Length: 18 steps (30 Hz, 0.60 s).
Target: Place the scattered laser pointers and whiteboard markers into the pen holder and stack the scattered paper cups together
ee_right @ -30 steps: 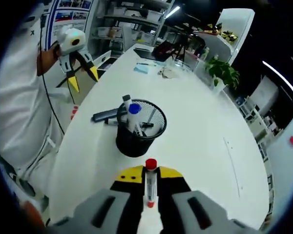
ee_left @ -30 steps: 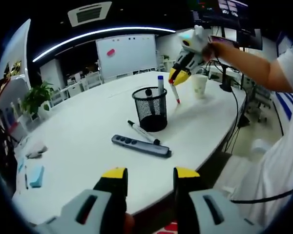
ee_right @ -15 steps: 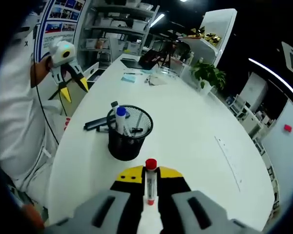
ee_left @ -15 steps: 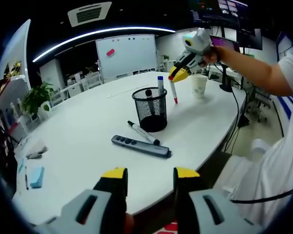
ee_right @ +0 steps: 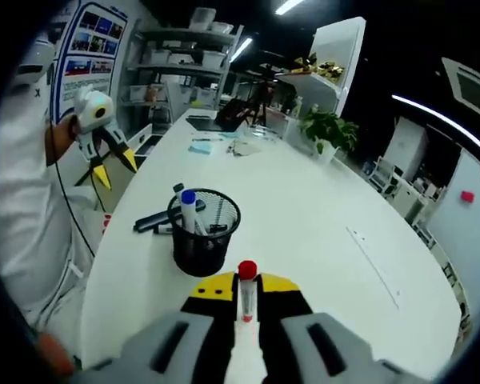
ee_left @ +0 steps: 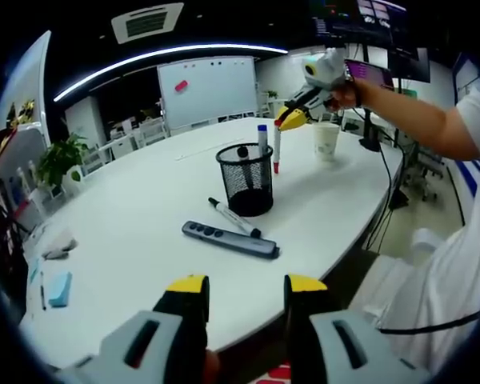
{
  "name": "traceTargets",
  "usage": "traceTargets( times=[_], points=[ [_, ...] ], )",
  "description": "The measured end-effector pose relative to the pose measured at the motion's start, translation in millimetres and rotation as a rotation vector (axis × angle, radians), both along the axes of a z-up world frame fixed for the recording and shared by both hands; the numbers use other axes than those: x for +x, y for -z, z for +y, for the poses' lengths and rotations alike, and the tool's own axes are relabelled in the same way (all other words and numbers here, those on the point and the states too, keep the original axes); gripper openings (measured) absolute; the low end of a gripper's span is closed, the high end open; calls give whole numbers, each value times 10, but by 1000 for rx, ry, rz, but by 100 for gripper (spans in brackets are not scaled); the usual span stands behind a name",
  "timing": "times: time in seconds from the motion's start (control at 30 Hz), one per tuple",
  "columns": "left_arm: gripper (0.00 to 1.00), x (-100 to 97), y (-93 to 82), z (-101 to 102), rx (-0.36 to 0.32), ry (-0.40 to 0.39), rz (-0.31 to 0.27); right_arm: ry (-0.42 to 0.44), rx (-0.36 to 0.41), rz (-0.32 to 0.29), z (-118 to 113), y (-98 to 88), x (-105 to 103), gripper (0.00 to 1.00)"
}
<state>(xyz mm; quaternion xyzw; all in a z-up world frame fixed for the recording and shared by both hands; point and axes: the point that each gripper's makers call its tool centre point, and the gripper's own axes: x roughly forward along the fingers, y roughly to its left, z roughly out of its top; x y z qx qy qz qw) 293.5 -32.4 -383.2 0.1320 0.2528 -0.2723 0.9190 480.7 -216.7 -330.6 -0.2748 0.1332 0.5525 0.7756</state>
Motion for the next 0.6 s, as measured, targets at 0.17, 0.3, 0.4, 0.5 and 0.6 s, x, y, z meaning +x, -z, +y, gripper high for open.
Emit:
traceTargets(
  times=[0.17, 0.3, 0.4, 0.5, 0.6],
  points=[
    [38, 0, 23, 13, 3, -2, 3, 7, 25, 10, 19, -17, -18, 9],
    [38, 0, 21, 10, 0, 0, 1, 13, 40, 7, 35, -56, -15, 9],
    [38, -3, 25, 17, 1, -1, 3, 15, 50, 2, 56, -89, -25, 9],
    [38, -8, 18, 26, 0, -3, 2, 8, 53, -11, 97, -128, -64, 9],
    [38, -9, 24, 49, 1, -10, 3, -2, 59, -15, 138, -151, -70, 9]
  ],
)
